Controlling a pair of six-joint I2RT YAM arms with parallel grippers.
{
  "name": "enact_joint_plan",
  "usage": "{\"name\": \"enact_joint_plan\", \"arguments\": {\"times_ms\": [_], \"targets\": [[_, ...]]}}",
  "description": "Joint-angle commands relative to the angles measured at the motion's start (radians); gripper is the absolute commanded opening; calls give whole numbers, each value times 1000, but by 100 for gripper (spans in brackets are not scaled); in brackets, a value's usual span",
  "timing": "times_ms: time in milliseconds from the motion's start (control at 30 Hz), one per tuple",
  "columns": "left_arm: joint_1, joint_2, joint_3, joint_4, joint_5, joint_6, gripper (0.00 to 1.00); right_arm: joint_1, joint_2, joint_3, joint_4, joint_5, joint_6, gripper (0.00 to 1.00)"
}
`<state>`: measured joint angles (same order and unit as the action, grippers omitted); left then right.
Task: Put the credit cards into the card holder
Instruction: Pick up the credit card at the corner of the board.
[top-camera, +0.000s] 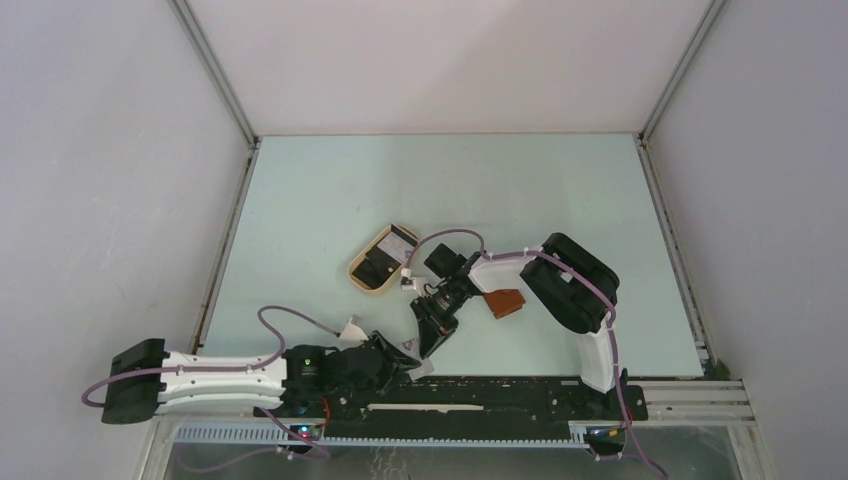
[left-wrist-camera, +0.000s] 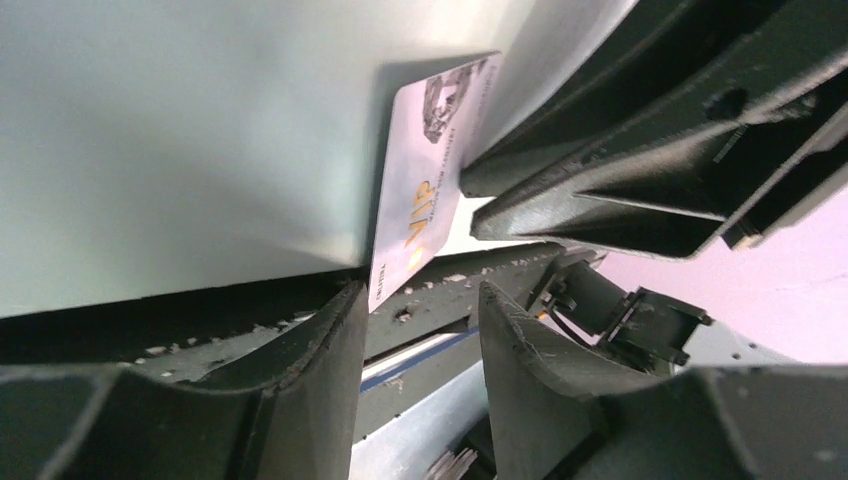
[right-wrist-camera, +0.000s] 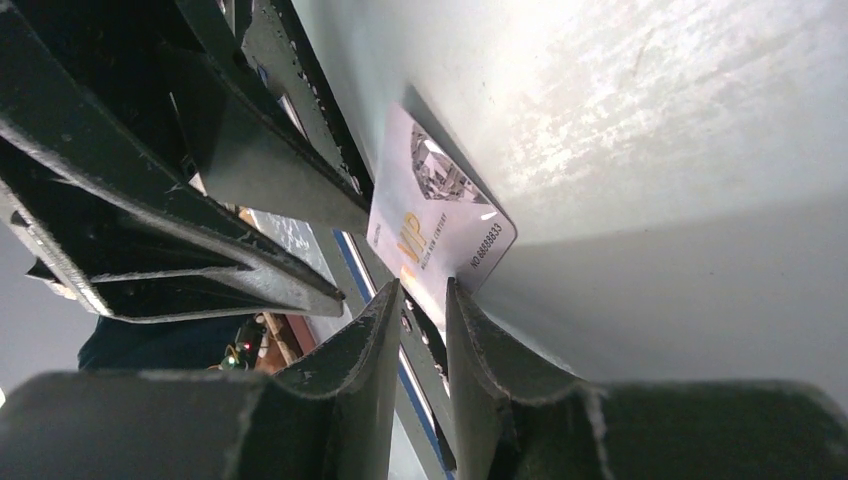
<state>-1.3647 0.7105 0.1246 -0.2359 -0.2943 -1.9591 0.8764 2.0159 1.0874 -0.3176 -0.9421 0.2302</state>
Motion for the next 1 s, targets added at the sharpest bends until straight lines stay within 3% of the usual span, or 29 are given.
{"name": "enact_joint_plan", "arguments": {"times_ms": [0,200,467,767,900,967], "targets": [[-20,-57,-1,1,-87,-30,49,-4,12,-4,-11,6,-15,32],[-25,-80,2,10,-117,-21,48,-4,10,-4,-8,2,-15,32],[-26,15,-27,120,-108,-37,45,-8,0,-4,-7,-4,-17,32],[-25,62,-52,181,-144,-47,22,-8,-5,-4,-8,-10,-17,32],[-25,71,-65,207,-153,-41,2,-10,-11,-5,-8,-11,-24,32],[-25,78,-64,208,-155,-31,0,-11,-21,-4,-7,-11,-29,32]]}}
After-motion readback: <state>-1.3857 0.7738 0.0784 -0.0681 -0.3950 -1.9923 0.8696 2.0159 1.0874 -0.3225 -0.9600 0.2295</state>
